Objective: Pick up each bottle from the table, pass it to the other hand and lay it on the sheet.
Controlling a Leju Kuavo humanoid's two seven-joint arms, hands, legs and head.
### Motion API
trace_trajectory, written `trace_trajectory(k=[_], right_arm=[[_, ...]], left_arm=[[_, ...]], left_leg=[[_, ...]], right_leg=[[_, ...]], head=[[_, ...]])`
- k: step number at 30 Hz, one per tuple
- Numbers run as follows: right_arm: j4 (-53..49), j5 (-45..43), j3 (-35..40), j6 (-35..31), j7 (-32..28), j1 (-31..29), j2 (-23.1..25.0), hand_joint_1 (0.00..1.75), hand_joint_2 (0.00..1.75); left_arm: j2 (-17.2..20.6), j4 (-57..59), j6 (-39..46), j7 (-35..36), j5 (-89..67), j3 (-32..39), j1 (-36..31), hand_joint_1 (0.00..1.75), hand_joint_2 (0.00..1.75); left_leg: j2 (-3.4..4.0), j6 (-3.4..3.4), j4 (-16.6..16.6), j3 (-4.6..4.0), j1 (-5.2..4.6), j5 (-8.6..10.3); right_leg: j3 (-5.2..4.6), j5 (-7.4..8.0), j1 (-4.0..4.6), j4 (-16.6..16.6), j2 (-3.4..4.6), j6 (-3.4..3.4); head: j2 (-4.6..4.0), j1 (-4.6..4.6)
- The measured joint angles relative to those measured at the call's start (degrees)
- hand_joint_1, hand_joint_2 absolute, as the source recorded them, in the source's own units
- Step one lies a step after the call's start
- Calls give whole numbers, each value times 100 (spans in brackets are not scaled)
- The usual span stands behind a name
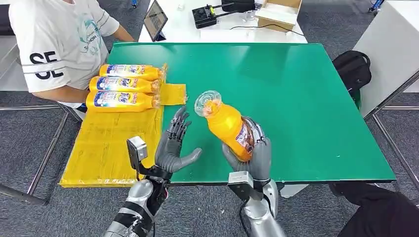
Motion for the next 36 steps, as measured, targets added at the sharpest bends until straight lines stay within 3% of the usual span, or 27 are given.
trace_trajectory(k=[7,12,16,36], right_arm=[[61,-265,11,-147,0,-9,-2,175,175],[202,313,-52,50,0,-131,101,175,175],[904,784,99,-92,0,-314,348,175,175],[2038,557,669,-453,0,-585,474,175,175]], left_arm=[[0,0,-112,-39,-15,-225,26,0,175],[0,83,-201,-39,-15,-350,15,0,175],[-9,212,-217,-42,-7,-426,-25,0,175],[-13,485,-158,-28,144,-442,-53,0,175]], left_leg=[[0,0,0,-1,-1,0],[0,0,0,0,0,0],[3,-1,0,2,5,1],[2,-1,0,-2,3,1]], right_leg=[[1,0,-1,0,0,0],[1,1,0,0,1,0],[0,0,4,2,2,-1],[-1,-1,2,2,1,-1]], head=[[0,0],[0,0],[0,0],[0,2]])
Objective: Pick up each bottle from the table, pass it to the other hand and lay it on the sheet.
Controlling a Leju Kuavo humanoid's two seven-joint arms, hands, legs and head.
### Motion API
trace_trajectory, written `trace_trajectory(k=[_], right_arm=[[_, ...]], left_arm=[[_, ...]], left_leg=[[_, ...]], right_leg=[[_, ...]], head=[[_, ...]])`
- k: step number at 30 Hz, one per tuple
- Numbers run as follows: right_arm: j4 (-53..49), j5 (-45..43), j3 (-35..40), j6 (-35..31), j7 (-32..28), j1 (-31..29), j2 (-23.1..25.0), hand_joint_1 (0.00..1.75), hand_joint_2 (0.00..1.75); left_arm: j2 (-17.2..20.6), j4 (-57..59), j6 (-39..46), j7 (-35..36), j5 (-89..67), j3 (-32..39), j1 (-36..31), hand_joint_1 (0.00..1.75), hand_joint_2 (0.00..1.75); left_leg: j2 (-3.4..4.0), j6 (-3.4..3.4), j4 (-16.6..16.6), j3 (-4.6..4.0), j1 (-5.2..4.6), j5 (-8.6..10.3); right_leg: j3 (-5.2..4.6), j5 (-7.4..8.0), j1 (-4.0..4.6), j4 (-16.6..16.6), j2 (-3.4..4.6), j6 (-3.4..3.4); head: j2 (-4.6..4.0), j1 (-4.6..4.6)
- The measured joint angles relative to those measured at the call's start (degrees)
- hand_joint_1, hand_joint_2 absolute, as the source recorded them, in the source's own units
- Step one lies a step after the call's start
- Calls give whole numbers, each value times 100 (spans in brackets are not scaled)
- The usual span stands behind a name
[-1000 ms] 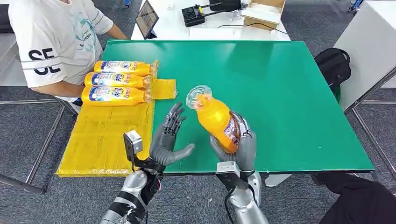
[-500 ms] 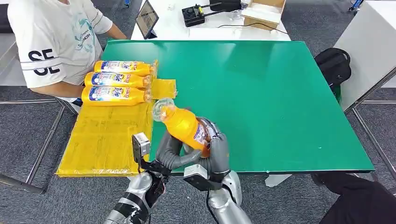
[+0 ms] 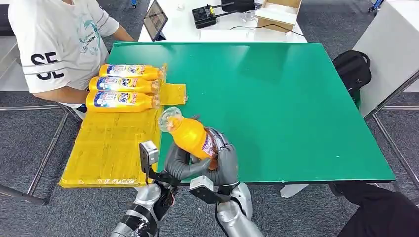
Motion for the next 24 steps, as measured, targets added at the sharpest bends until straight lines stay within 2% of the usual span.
trace_trajectory(k=[5,14,15,16,17,24], right_arm=[[424,-516,531,-258,7,-170,-2,175,175],[1001,-1069,1171,-299,9,-402,-18,175,175],[1027,-1102,1217,-299,11,-420,-17,175,175],[1064,-1156,1281,-299,13,-435,-20,175,175],[1090,-1191,1322,-299,18,-452,-20,175,175],[1278,-1328,1506,-314,26,-598,-22,175,175]], left_arm=[[0,122,61,11,319,2,-17,0,175],[0,275,197,70,621,199,-18,0,175],[0,282,197,68,643,216,-17,5,175],[2,295,197,59,653,230,-15,45,175],[2,310,197,52,660,238,-15,155,175],[4,323,195,31,758,291,-11,155,175]], left_leg=[[0,0,0,0,0,0],[1,0,0,0,0,0],[1,0,0,0,0,0],[1,0,0,0,0,0],[1,0,0,0,0,0],[1,0,0,0,0,0]], right_leg=[[0,0,-1,0,0,0],[-3,0,0,0,0,0],[-3,0,-1,-1,0,0],[-3,0,-1,0,0,0],[-3,0,-1,-1,0,0],[-3,0,-1,-1,0,0]], head=[[0,0],[0,2],[0,0],[0,0],[0,2],[0,0]])
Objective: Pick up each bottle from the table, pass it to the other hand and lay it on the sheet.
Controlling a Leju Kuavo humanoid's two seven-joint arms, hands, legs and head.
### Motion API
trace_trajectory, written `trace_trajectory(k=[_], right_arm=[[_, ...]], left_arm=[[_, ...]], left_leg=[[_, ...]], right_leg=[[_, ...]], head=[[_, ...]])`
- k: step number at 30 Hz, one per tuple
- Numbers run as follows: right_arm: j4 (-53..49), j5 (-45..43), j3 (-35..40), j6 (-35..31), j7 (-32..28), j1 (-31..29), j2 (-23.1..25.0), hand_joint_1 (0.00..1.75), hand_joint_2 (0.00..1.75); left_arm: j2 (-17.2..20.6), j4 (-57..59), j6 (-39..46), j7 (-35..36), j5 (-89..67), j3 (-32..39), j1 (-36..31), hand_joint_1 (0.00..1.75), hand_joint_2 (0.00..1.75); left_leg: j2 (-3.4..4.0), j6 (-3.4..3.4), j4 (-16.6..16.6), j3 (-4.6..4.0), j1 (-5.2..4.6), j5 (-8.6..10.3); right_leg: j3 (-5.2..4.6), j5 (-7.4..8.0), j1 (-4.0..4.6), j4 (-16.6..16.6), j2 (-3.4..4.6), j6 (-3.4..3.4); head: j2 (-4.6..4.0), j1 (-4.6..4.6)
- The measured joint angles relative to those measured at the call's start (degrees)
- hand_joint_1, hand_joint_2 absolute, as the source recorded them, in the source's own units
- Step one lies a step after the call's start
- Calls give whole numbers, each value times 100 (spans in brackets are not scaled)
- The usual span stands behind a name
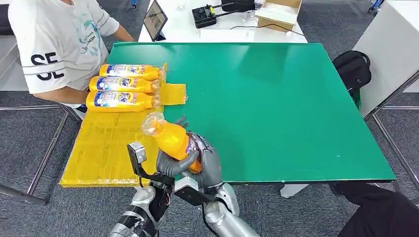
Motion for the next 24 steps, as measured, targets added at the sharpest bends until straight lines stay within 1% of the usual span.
trace_trajectory(k=[7,8,20,21,22,24], right_arm=[[74,-11,61,0,0,-51,0,175,175],[79,-11,72,0,0,-50,0,175,175],[186,-155,201,-20,0,-127,0,175,175],[199,-166,210,-22,0,-136,0,0,175],[210,-168,221,-24,0,-147,0,0,0],[247,-153,256,-37,0,-152,0,0,0]], left_arm=[[2,2,0,-4,15,44,-1,155,175],[2,2,0,-4,18,50,-1,175,175],[2,2,-17,-59,72,94,1,175,175],[2,2,-18,-59,72,96,0,175,175],[2,2,-17,-59,72,101,1,175,175],[4,2,-4,-61,66,105,-25,175,175]], left_leg=[[0,0,0,0,0,0],[0,0,0,0,0,0],[1,0,0,0,0,0],[0,0,0,0,0,0],[1,0,0,0,0,0],[0,0,0,0,0,0]], right_leg=[[-1,0,0,0,0,0],[-2,0,0,0,0,0],[-2,0,0,0,1,0],[-2,0,0,0,1,0],[-2,0,0,0,1,0],[-2,0,0,0,0,0]], head=[[0,0],[0,2],[0,0],[0,0],[0,0],[0,2]])
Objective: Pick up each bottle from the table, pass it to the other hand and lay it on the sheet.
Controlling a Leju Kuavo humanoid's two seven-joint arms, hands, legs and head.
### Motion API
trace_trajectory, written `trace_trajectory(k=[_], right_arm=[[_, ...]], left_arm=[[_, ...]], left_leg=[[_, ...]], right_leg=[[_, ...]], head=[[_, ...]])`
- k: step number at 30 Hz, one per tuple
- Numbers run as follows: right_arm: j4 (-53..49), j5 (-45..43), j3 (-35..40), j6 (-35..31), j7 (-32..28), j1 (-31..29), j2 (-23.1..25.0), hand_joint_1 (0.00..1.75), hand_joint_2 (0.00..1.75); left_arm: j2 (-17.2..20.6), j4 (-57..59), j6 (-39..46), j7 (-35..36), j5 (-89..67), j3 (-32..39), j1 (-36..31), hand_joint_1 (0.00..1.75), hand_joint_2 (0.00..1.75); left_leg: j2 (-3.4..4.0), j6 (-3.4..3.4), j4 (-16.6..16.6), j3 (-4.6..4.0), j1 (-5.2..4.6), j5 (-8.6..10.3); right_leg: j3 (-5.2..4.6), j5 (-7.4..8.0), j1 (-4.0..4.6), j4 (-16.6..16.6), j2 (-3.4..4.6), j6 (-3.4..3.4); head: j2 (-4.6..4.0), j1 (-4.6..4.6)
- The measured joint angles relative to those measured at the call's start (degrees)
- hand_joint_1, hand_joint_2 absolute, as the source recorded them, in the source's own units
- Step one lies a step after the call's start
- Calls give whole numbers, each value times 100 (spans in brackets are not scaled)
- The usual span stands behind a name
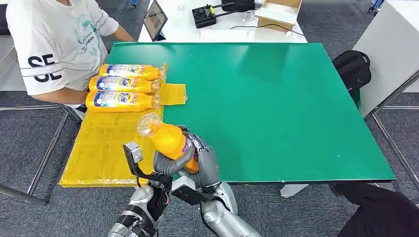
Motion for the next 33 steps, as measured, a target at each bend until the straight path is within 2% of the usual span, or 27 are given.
trace_trajectory(k=[5,9,12,16,22,28,31,33], right_arm=[[-102,257,-118,274,0,18,-4,0,0],[-843,625,-424,1369,166,235,-57,0,0],[-1446,675,-573,1790,212,422,-37,0,0],[-2064,719,-627,1908,59,553,-48,0,0],[-2389,632,-689,1958,11,621,-57,0,0],[-2722,387,-748,1812,-24,715,-61,0,0],[-2876,345,-761,1742,-28,753,-66,0,0],[-3017,253,-772,1589,-28,801,-77,0,0]], left_arm=[[4,-79,899,-113,-526,22,-49,175,175],[7,-183,1754,-188,-824,342,-258,175,175],[18,-289,2090,-216,-966,711,-483,175,175],[72,-334,2485,-131,-1054,1329,-752,175,175],[94,-396,2945,-129,-1331,1762,-874,175,175],[249,-407,4314,-129,-2122,1895,-913,175,175],[339,-402,4514,-129,-2259,1891,-919,175,175],[413,-323,4958,-127,-2582,1836,-948,175,175]], left_leg=[[-1,0,0,-2,0,1],[-2,0,0,-3,0,1],[-5,-1,0,-3,1,3],[18,-2,0,5,2,0],[12,-4,0,1,2,3],[13,-4,0,1,2,3],[13,-4,0,1,2,3],[14,-4,0,0,2,3]], right_leg=[[1,0,0,1,-1,0],[1,2,0,3,0,0],[2,1,1,5,-2,-1],[-3,5,2,5,14,-3],[1,3,1,5,9,-3],[-2,3,1,5,10,-3],[-3,2,2,5,9,-4],[-2,2,2,5,9,-4]], head=[[0,0],[0,2],[0,-2],[0,0],[0,2],[0,0],[0,2],[0,2]])
